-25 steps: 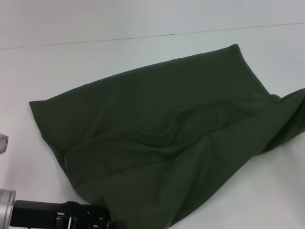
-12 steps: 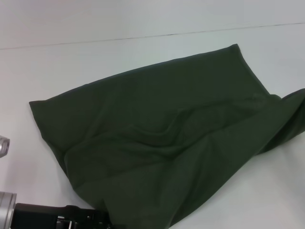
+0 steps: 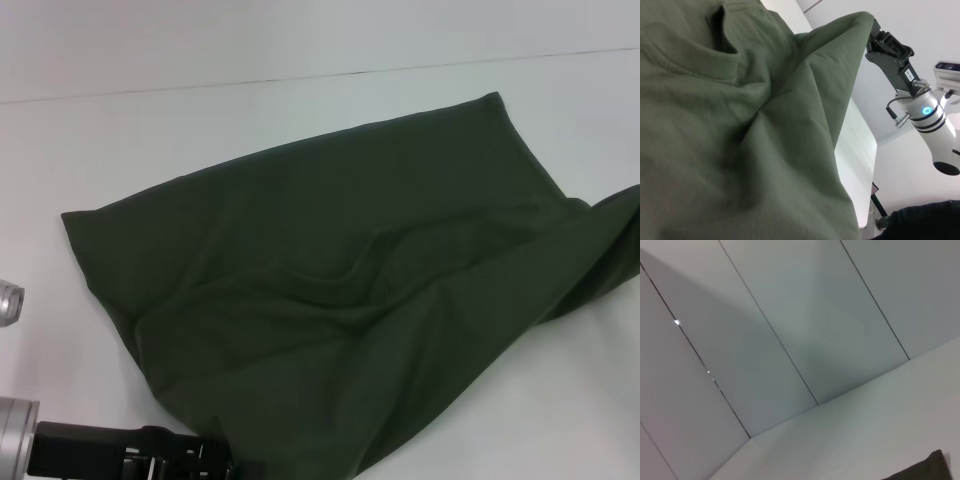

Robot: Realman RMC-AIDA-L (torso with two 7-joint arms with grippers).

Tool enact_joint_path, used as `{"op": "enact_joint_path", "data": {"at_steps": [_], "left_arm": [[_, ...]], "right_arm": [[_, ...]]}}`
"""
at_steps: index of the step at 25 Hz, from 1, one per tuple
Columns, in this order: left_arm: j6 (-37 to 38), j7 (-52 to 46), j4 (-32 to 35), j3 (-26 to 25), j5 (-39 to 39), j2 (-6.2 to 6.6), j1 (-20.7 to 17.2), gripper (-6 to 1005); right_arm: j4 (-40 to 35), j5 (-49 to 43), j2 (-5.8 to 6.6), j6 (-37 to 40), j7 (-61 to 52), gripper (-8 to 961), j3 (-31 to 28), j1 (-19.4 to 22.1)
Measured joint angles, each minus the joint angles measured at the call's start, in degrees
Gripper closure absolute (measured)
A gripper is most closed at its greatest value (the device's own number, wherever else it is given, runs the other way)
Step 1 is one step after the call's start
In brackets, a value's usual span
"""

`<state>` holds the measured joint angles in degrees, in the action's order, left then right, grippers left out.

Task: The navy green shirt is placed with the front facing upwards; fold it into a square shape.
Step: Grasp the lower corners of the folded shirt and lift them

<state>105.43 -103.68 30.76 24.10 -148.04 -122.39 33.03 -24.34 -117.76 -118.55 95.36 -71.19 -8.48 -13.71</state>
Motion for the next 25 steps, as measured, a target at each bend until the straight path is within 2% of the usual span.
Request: {"op": "enact_joint_path", "data": {"at_steps": [2, 17, 25], "left_arm": [[-0.02, -0.01, 0.00, 0.02, 0.01, -0.02, 0.01, 453], [-0.32, -0.03, -0.94, 0.07, 0.08, -0.04, 0.48, 445], [-3.27, -0.96, -1.24, -0.03, 0.07, -0.12, 0.63, 450]], "right_arm": [[0.00, 0.00, 0.00, 0.00, 0.00, 907, -0.01, 0.00], [0.00, -0.01, 0.00, 0.05, 0.00, 908, -0.17, 0.00], [0.00, -0.01, 0.00, 0.12, 0.00, 908, -0.25, 0.00]]}}
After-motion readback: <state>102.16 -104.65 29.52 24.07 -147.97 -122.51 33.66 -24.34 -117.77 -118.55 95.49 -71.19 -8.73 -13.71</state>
